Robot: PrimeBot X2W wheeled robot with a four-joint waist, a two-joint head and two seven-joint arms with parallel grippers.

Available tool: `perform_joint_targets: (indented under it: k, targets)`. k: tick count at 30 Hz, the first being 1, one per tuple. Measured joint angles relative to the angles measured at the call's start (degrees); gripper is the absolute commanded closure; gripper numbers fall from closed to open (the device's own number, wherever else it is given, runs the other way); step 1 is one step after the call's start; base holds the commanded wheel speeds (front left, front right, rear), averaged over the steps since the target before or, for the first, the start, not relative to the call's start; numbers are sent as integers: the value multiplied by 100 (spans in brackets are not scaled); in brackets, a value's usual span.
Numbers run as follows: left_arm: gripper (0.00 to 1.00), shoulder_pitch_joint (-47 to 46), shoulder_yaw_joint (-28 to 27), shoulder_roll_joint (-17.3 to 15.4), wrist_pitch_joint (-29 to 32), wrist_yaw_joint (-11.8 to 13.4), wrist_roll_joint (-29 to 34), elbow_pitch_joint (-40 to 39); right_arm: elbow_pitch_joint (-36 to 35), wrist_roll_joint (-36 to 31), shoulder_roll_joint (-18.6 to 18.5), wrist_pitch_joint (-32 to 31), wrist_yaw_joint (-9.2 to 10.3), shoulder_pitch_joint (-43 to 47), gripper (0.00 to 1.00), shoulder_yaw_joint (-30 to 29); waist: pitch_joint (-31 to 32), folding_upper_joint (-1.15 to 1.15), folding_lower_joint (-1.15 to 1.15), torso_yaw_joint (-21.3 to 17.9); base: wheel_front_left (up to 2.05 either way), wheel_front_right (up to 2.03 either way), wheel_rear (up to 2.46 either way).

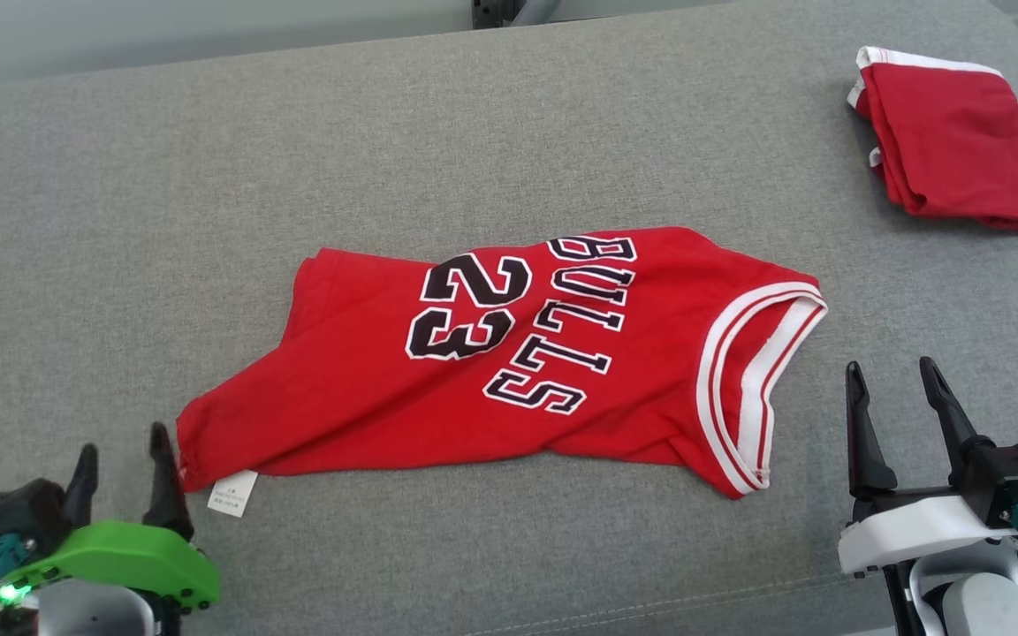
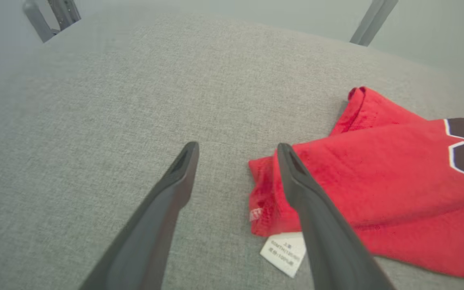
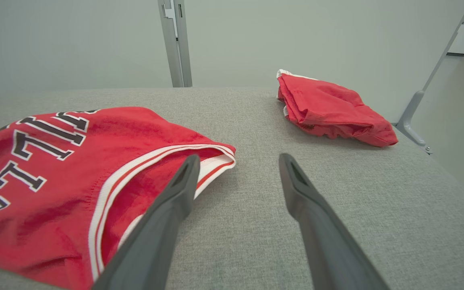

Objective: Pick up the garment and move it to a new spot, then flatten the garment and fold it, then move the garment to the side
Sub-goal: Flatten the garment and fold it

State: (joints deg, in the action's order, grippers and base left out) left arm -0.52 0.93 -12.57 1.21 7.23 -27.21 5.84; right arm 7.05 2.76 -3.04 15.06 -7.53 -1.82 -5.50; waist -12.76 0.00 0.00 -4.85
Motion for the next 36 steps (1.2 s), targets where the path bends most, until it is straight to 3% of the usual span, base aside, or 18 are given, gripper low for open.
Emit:
perform_joint_targets:
  k: [3, 7, 13, 26, 36]
  targets:
    - [0, 1, 494, 130, 324, 4, 214, -620, -7, -3, 0, 0, 0, -1, 0, 12, 28, 0, 0, -5, 0, 0, 0]
    - [0, -159, 1499, 394, 875, -249, 492, -1216, -14, -3, 1, 0, 0, -27, 0, 76, 19, 0, 0, -74, 0, 0, 0]
    - [0, -831, 2697, 824, 1460, -599, 601, -1262, -14, 8, 2, -1, 0, -97, 0, 89, -39, 0, 0, -297, 0, 0, 0]
    - [0, -2286, 3709, 968, 1633, -453, 557, 291, 52, 189, 7, 0, 0, -252, 0, 114, -241, 0, 0, -1106, 0, 0, 0]
    - [0, -3108, 4285, 979, 1430, 62, 425, 1369, 132, 438, 9, 0, 0, -320, 0, 149, -456, 0, 0, -1669, 0, 0, 0]
